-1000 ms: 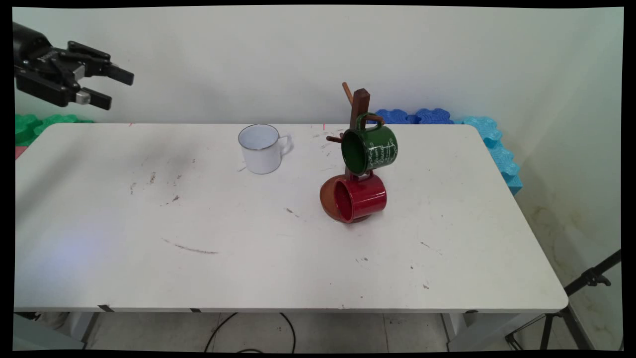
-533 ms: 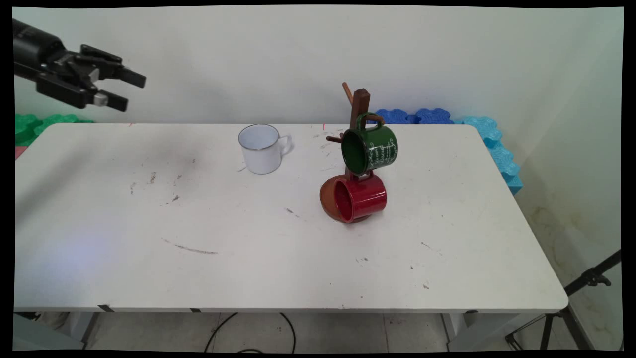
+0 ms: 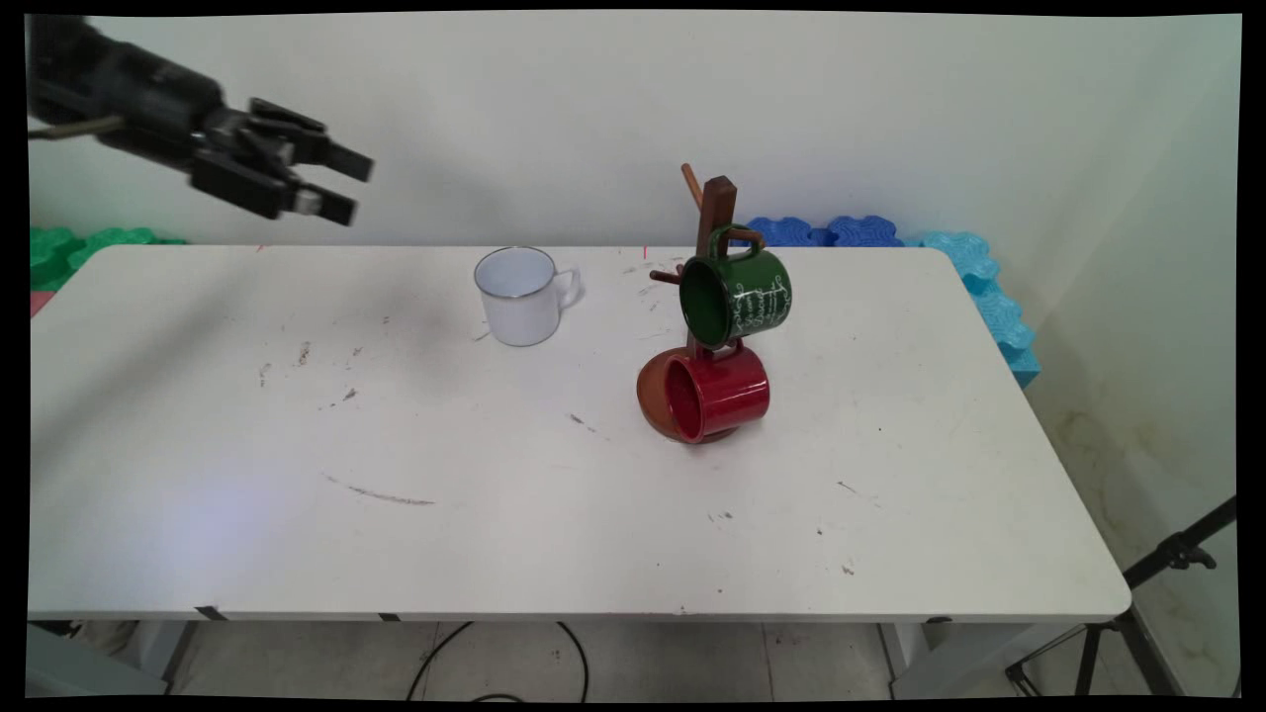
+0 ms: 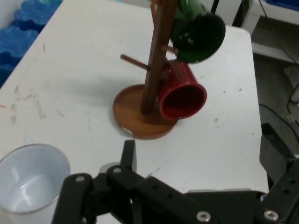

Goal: Pick up the green mug from the rack

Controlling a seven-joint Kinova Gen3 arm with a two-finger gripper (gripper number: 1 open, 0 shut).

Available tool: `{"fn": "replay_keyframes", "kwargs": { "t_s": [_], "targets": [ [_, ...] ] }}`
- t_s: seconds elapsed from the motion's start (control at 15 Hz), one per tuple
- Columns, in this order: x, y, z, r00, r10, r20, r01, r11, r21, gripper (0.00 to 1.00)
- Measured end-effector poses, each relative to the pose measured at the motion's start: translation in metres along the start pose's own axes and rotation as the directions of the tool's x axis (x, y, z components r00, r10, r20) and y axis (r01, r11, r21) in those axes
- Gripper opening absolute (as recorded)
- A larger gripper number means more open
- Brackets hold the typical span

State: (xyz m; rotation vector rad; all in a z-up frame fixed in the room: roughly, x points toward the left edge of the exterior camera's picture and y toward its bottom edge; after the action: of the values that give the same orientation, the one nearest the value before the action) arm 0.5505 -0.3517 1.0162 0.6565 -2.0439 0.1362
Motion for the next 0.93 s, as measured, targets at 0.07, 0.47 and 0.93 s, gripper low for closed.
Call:
{"fn": "replay_keyframes", "kwargs": {
  "t_s": [0.07,0.47,0.93],
  "targets": [
    [0.006,0.002,0.013,1.000,-0.009,0.006,0.009,1.000,-0.001,1.00],
    [0.035,0.025,0.083,0.998,-0.054,0.030,0.055,0.998,-0.019,1.00],
    [0.050,0.066,0.163,0.991,-0.122,0.056,0.124,0.992,-0.030,1.00]
  ]
}}
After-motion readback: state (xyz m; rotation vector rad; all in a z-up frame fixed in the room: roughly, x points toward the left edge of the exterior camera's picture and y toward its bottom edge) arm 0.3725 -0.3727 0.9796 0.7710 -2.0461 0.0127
